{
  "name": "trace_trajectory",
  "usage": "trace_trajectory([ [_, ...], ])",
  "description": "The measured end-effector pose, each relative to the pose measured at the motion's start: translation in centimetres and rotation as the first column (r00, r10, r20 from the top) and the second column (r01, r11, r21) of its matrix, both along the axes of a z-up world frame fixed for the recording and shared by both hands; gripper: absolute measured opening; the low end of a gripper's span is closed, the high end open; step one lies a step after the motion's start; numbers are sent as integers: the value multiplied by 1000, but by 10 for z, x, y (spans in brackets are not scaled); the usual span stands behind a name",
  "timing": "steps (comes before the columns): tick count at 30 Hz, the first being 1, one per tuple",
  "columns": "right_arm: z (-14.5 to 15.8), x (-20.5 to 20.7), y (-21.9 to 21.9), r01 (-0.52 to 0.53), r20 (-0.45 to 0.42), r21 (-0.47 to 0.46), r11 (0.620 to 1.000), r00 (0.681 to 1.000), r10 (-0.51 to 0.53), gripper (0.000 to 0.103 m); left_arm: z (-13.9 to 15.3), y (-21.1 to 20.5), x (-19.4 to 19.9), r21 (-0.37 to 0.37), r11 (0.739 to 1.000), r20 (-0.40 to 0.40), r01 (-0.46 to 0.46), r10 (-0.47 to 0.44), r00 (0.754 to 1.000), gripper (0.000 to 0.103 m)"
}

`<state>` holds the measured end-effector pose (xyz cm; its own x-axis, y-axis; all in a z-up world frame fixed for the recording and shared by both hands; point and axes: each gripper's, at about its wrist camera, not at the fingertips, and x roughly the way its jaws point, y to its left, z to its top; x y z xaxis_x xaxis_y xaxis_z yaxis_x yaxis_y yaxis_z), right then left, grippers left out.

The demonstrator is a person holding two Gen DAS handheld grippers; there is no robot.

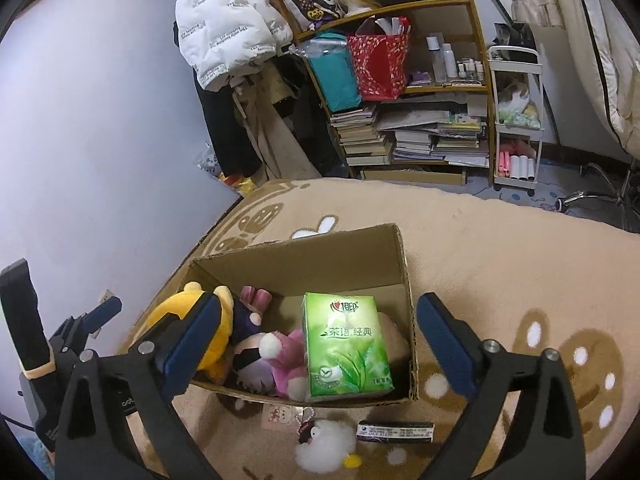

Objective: Organize soft objects
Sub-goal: 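Open both tools to drop the yellow plush and tissue pack into the box, then grasp the white fluffy keychain plush with the left tool while the right tool grasps the black box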

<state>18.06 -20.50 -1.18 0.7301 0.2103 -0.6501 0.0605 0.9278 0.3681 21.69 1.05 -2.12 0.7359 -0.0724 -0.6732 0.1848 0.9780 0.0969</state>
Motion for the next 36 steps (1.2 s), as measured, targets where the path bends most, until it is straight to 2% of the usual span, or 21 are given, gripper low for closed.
trace_trajectory([
  [4, 5, -5, -3, 9, 6, 23, 1000, 1000, -9, 103, 6, 8, -6, -4, 1000, 13, -16, 16, 1000, 102],
  [9, 12, -11, -4, 0, 8, 9, 1000, 1000, 0, 103, 13, 15, -17, -5, 1000, 26, -15, 15, 1000, 102],
  [20, 18, -41, -11, 19, 13, 8, 1000, 1000, -19, 103, 9, 16, -45, -27, 999, -5, 29, -30, 1000, 103],
  [27, 6, -54, -17, 32, -18, 15, 999, 999, -32, 103, -6, 7, -59, -42, 997, -66, 70, -72, 995, 103],
  [36, -23, -61, -26, 50, -77, 75, 996, 996, -44, 103, -28, -17, -62, -60, 988, -131, 143, -150, 980, 103],
])
